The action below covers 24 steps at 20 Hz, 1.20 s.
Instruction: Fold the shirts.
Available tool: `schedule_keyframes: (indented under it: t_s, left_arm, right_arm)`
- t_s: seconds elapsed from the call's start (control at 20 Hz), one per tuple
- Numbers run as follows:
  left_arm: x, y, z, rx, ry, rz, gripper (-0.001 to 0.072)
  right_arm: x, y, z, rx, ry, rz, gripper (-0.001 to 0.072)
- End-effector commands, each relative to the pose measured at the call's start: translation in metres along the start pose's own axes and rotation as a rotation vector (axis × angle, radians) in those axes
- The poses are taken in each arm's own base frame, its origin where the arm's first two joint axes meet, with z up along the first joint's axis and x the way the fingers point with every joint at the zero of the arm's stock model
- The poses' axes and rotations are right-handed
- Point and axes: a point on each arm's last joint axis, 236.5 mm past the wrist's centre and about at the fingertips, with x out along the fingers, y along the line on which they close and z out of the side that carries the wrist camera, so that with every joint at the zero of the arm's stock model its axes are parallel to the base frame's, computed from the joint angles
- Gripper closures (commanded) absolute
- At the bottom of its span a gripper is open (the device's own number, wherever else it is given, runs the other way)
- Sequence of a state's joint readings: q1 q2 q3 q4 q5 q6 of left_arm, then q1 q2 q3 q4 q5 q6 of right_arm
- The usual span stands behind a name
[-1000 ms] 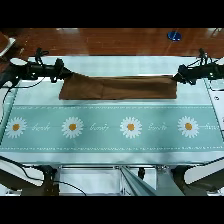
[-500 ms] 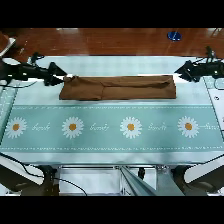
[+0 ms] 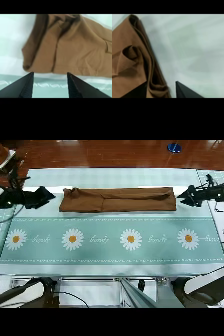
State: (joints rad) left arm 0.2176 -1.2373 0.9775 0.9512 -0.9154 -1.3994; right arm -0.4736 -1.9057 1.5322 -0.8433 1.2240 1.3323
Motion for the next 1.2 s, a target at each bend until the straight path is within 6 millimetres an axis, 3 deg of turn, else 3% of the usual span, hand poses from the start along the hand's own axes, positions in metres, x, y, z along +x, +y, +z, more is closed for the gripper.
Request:
schedule_keyframes:
  t_s: [0.0, 0.15, 0.2, 0.25, 0.3, 0.35, 0.45, 0.6, 0.7, 0.8, 0.95, 1.15]
  left_arm:
    - [-0.001, -0.028, -0.036, 0.084, -0.023, -0.021, 0.0200]
    - [0.011, -0.055, -0.052, 0.145, 0.011, -0.058, 0.0200]
    - [0.014, -0.062, -0.054, 0.162, 0.008, -0.066, 0.0200]
    - [0.015, -0.068, -0.055, 0.177, 0.002, -0.073, 0.0200]
    - [0.016, -0.073, -0.056, 0.185, -0.004, -0.079, 0.0201]
    - [0.017, -0.077, -0.057, 0.194, -0.006, -0.084, 0.0227]
    - [0.019, -0.083, -0.063, 0.210, 0.010, -0.092, 0.0689]
    - [0.022, -0.099, -0.081, 0.245, 0.055, -0.120, 0.0690]
    - [0.027, -0.121, -0.104, 0.304, 0.096, -0.151, 0.0690]
    - [0.036, -0.147, -0.131, 0.356, 0.140, -0.195, 0.0690]
    - [0.057, -0.186, -0.173, 0.440, 0.229, -0.245, 0.0691]
    - [0.098, -0.259, -0.205, 0.558, 0.298, -0.319, 0.0691]
  right_arm:
    - [0.030, 0.021, -0.003, 0.000, 0.009, 0.049, 0.0296]
    - [0.052, 0.042, -0.020, -0.046, 0.064, 0.051, 0.0300]
    - [0.057, 0.049, -0.025, -0.062, 0.076, 0.053, 0.0373]
    - [0.058, 0.058, -0.029, -0.075, 0.092, 0.065, 0.0581]
    - [0.055, 0.070, -0.032, -0.090, 0.110, 0.091, 0.0691]
    - [0.047, 0.081, -0.035, -0.118, 0.119, 0.112, 0.0691]
    - [0.016, 0.100, -0.034, -0.249, 0.080, 0.106, 0.0691]
    - [-0.048, 0.111, -0.044, -0.395, -0.021, -0.027, 0.0691]
    - [-0.087, 0.105, -0.071, -0.423, -0.069, -0.095, 0.0691]
    - [-0.115, 0.098, -0.111, -0.416, -0.111, -0.118, 0.0691]
    - [-0.146, 0.105, -0.164, -0.433, -0.252, -0.124, 0.0691]
    - [-0.156, 0.117, -0.226, -0.396, -0.286, -0.058, 0.0691]
